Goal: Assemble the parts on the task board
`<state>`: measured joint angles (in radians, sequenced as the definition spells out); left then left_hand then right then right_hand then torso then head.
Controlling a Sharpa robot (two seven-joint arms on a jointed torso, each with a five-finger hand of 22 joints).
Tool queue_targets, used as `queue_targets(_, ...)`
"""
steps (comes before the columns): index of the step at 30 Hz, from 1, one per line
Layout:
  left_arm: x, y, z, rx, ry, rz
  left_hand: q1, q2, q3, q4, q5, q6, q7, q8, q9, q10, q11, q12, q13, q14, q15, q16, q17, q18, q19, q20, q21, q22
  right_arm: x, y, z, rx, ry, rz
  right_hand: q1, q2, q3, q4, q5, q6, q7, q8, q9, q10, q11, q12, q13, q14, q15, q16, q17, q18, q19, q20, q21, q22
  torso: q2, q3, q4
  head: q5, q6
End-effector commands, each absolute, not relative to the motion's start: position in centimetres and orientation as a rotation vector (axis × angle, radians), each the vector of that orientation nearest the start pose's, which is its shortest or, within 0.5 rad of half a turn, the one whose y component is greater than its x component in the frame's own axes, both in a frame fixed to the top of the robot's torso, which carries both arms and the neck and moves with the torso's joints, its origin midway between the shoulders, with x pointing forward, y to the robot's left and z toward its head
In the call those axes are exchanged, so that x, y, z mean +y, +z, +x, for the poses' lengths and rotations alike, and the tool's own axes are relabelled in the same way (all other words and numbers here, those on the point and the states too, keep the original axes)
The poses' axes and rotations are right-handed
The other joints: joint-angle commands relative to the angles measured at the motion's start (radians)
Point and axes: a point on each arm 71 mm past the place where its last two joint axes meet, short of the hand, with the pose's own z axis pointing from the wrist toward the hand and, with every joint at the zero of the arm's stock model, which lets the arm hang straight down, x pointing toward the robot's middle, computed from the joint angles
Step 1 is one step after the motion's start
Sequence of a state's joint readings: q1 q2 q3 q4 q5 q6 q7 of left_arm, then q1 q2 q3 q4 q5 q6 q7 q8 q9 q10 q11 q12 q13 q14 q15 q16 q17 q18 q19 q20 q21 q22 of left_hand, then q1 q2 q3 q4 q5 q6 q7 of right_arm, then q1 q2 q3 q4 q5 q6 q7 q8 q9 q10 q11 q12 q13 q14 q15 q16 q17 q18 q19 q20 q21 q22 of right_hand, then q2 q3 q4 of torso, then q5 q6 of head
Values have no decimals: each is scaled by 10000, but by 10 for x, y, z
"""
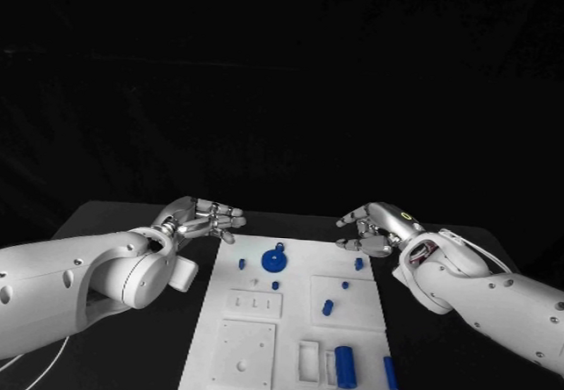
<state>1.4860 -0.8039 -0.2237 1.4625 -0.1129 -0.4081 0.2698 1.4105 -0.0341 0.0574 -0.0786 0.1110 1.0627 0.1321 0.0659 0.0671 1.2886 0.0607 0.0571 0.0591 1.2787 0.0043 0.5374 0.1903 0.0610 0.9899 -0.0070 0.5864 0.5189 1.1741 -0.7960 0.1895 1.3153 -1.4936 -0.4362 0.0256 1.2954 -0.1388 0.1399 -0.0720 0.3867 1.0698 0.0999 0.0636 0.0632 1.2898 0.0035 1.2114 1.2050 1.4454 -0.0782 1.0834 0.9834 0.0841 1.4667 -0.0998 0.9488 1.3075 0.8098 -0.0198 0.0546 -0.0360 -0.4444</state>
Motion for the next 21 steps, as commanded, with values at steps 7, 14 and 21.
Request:
queue_targets(7,216,-108,528,14559,-13251,-8506,13,48,67,7,7,8,-73,-24,-6,-178,66,21,6,-43,-1,-16,11,-107,-9,-76,-64,18,-279,-127,545,14167,6685,-63,32,126,-538,-109,-323,-201,67,-13,-8,-166,23,-117,-70,-46,108,-67,-21,-22,465,103,-115,1164,-45,142,-57,-131,-64)
queue_targets(14,218,-108,529,14552,-13206,-8509,9,38,70,8,6,4,-63,-25,-6,-306,105,23,6,-45,14,-17,12,-96,-11,-63,-74,22,-294,-145,548,14849,6485,131,213,136,-1881,341,-1082,-690,124,-7,-7,-265,76,-176,-134,-55,152,-50,35,42,457,159,-154,1161,-44,197,-97,-104,-151)
queue_targets(21,218,-108,530,14544,-13201,-8500,14,24,72,0,5,-4,-59,-25,-6,-343,115,19,5,-49,18,-16,14,-85,-8,-56,-76,31,-299,-166,550,15358,6419,441,466,87,-2092,469,-1342,-1085,161,-33,-26,-337,101,-213,-177,-74,171,-80,28,65,438,186,-159,1163,-27,177,-44,-148,-223)
